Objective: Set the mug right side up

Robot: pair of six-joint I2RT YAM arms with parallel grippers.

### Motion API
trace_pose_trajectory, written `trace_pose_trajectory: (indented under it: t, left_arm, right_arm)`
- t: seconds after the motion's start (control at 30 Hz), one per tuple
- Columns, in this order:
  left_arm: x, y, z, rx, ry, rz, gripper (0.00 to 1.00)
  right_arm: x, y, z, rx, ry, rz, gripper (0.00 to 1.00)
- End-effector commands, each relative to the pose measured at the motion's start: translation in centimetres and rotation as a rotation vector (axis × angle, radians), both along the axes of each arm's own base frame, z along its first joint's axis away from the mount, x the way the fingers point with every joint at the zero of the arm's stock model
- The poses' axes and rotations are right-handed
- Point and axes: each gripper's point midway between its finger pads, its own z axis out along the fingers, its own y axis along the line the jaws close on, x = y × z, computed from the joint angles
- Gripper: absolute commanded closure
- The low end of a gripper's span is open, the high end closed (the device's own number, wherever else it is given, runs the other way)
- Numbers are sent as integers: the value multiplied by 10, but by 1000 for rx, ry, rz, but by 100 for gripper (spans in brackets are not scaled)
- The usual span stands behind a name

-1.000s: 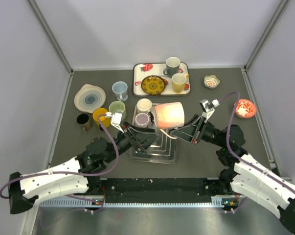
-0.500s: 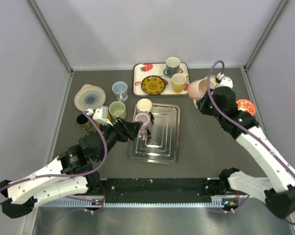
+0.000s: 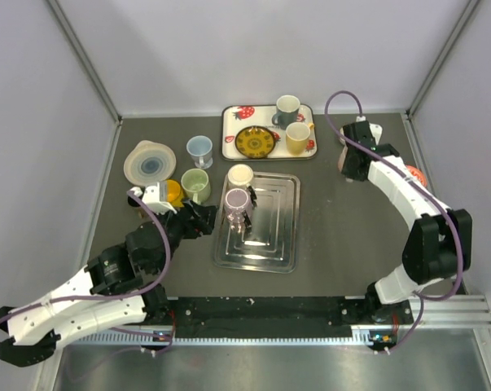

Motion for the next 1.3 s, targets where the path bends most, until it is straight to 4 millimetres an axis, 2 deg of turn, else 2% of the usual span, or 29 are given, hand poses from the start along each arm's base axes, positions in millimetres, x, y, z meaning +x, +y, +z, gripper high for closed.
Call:
trace_pose_trajectory:
  t: [0.0,0.27,0.47,0.73,0.8,0.87,0.9,0.93,1.03,1.07,1.13,1.17,1.2,1.27]
  left_arm:
    - [2,11,-9,49,-4,36,19]
    - [3,9,-25,82,18,32,19]
    - [6,2,-31,105,28,20,19]
    - [6,-9,-44,130,69,-7,17]
    - [6,-10,-45,131,73,-6,16]
    - [6,-10,-44,127,73,-8,16]
    - [7,-11,-44,129,74,-6,16]
    - [7,-10,-45,132,74,-6,16]
    - [8,-7,-47,157,78,12,14]
    - [10,-4,-47,170,78,27,13]
    - [11,-3,-48,199,77,32,10]
    - [12,-2,-49,210,79,39,9]
    - [13,-1,-51,226,81,43,7]
    - [15,-4,-53,238,81,36,6]
  right_arm:
    - [47,-27,33,-77,-134,-84,100]
    - [59,-52,-5,-74,-39,-139,100]
    - [61,-50,-19,-71,1,-115,100]
    - [56,-51,-50,-23,86,-112,100]
    - [54,-50,-54,-9,96,-113,96]
    - [53,-50,-56,-3,99,-117,85]
    - [53,-49,-56,-1,98,-116,82]
    - [53,-49,-54,0,94,-116,74]
    - [55,-46,-36,23,48,-120,58]
    - [55,-45,-29,32,27,-123,54]
    - [54,-43,-7,53,-27,-121,38]
    - [53,-42,1,65,-45,-125,33]
    - [51,-39,17,84,-85,-117,30]
    - [43,-34,30,107,-112,-109,29]
